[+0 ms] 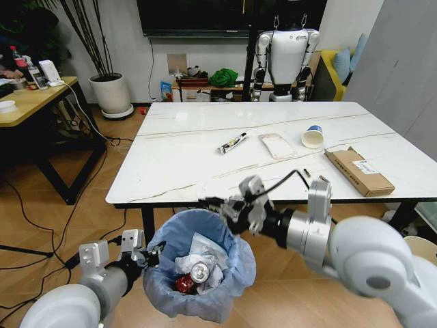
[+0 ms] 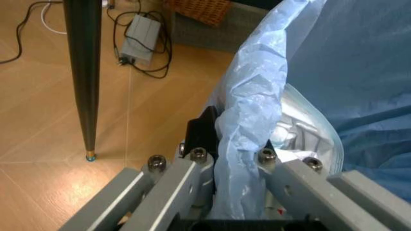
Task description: Pick up the trash bin and place the trash from the table into it.
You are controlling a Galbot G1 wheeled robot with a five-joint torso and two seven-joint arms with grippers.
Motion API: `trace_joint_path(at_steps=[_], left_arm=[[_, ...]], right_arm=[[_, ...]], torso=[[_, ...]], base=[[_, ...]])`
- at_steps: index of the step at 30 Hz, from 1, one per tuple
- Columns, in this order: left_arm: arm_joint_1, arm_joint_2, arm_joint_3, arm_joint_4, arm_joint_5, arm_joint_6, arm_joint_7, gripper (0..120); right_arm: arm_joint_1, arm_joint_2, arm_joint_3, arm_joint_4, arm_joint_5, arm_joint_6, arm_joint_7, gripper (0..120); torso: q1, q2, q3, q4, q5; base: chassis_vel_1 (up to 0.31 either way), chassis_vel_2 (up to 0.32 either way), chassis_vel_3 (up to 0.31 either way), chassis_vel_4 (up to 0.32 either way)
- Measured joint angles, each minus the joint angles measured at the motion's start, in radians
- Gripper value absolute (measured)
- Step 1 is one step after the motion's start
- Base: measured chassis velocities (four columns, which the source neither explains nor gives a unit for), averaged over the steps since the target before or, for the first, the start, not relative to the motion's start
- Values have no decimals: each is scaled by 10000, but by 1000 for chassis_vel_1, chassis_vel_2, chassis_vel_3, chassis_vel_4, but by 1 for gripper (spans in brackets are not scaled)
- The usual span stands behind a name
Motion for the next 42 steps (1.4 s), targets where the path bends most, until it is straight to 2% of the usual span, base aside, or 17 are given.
trace_joint_path(at_steps=[10,11,12,14,16,18,19,25,27,28,30,31,34,35,37,39,42], left_arm=[[-224,-52,192,0,23,0,-23,3],[-257,-46,219,0,23,0,-24,3],[-257,-46,219,0,23,0,-24,3],[-305,-45,263,0,14,0,-32,3],[-308,-48,271,0,14,0,-33,3],[-303,-53,274,0,13,0,-38,3],[-303,-53,274,0,13,0,-38,3],[-296,-66,274,0,7,0,-39,3],[-264,-86,291,0,14,0,-34,3],[-264,-86,291,0,14,0,-34,3],[-224,-108,305,0,10,0,-33,3],[-224,-108,305,0,10,0,-33,3],[-134,-93,302,0,9,0,-33,3],[-134,-93,302,0,9,0,-33,3],[-91,-101,269,0,13,0,-30,3],[-86,-120,258,0,18,0,-24,3],[-77,-159,272,0,49,1,-5,3]], right_arm=[[89,-115,-1465,-41,-527,110,-186,2],[59,-118,-1582,-47,-608,90,-185,7],[59,-118,-1582,-47,-608,90,-185,7],[10,-110,-1789,-62,-831,76,-182,19],[1,-90,-1812,-64,-862,71,-174,20],[-11,-27,-1814,-71,-897,70,-131,32],[-11,-27,-1814,-71,-897,70,-131,32],[301,144,-1393,-194,-834,115,-24,53],[948,392,-1044,-511,-121,235,814,66],[948,392,-1044,-511,-121,235,814,66],[1527,641,-889,-949,385,250,1599,75],[1527,641,-889,-949,385,250,1599,75],[2575,1205,-950,-2063,1121,291,2969,90],[2575,1205,-950,-2063,1121,291,2969,90],[3185,1594,-1119,-3085,1142,326,3468,98],[3419,1805,-1196,-3651,1094,310,3692,100],[3980,2425,-1397,-5263,929,237,4284,100]], torso=[[0,0,1,0,0],[0,0,1,0,0],[0,0,1,0,0],[0,0,1,0,-1],[0,0,1,0,-1],[0,0,1,0,-1],[0,0,1,0,-1],[0,0,1,0,0],[0,0,1,-1,-1],[0,0,1,-1,-1],[1,0,1,1,-1],[1,0,1,1,-1],[3,0,2,0,-1],[3,0,2,0,-1],[3,0,2,2,-2],[3,0,2,2,-1],[3,-1,3,0,-2]], base=[[0,0,0,0],[0,0,0,0],[0,0,0,0],[0,0,0,0],[0,0,0,0],[0,0,0,0],[0,0,0,0],[0,0,0,0],[0,0,0,0],[0,0,0,0],[0,0,0,0],[0,0,0,0],[0,0,0,0],[0,0,0,0],[0,0,0,0],[0,0,0,0],[0,0,0,0]])
